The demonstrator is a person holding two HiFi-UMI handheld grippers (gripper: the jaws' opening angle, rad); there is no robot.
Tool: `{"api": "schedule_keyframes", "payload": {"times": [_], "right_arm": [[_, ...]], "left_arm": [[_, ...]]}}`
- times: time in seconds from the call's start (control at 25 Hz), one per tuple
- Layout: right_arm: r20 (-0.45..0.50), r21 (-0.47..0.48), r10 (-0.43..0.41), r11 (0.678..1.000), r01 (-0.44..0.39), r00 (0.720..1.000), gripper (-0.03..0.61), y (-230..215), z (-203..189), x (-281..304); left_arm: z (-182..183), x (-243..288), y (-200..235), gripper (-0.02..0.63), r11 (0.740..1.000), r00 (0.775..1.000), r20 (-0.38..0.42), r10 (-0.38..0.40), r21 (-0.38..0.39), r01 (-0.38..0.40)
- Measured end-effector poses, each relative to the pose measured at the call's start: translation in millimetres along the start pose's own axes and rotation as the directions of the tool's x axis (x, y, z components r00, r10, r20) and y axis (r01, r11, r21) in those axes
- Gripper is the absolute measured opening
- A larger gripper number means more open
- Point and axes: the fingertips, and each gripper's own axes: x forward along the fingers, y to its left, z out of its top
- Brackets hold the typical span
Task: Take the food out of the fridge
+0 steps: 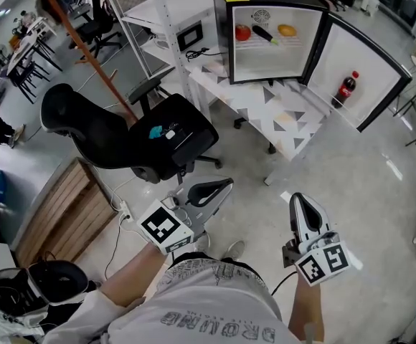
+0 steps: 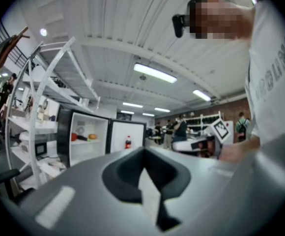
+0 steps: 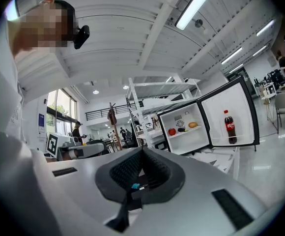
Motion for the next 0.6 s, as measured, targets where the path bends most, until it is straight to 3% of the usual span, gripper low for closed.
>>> {"api": "schedule_keyframes", "payload": {"times": [0.6], "right_arm": [[-0.003, 0.004, 0.018, 1.000, -0.018, 1.000, -0.009, -28, 3, -16]], "left_arm": [[-6, 19, -14, 0.006, 1.000, 1.000, -0.010, 0.029, -0.004, -0.029]]}}
